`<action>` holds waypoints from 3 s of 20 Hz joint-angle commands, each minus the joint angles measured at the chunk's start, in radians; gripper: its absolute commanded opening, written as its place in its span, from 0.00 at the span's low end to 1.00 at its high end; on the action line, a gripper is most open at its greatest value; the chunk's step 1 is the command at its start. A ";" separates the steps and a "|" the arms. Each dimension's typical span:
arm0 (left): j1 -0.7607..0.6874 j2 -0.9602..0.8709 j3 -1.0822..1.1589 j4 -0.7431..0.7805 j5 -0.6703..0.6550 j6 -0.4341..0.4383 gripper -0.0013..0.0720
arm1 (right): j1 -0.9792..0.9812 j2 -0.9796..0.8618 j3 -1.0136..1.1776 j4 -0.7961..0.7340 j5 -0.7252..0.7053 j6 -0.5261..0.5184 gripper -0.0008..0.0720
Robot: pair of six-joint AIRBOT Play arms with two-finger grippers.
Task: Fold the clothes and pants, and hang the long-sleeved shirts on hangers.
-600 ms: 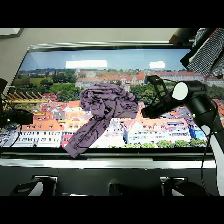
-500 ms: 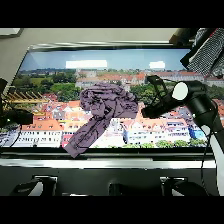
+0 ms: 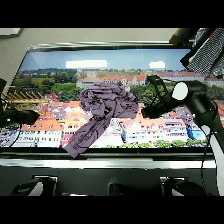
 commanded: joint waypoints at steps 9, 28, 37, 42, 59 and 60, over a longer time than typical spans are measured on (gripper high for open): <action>-0.124 -0.505 -0.090 -0.665 0.217 0.067 1.00 | 0.001 -0.001 0.000 0.000 0.000 0.000 0.06; -0.326 -0.758 -0.090 -0.830 0.259 0.205 0.06 | -0.006 -0.001 0.031 -0.290 -0.076 0.295 0.97; -0.315 -0.725 -0.090 -0.830 0.255 0.204 0.06 | -0.352 -0.439 0.033 0.669 -0.243 0.023 0.96; -0.315 -0.725 -0.090 -0.830 0.248 0.204 0.06 | -0.222 -0.541 0.033 0.674 -0.328 0.022 0.94; -0.165 -0.190 0.959 -0.003 0.259 -0.329 0.05 | -0.249 0.141 0.727 0.201 -0.338 0.327 0.06; -0.165 -0.138 0.965 0.058 0.260 -0.381 0.05 | -0.249 0.197 0.748 0.157 -0.335 0.341 0.06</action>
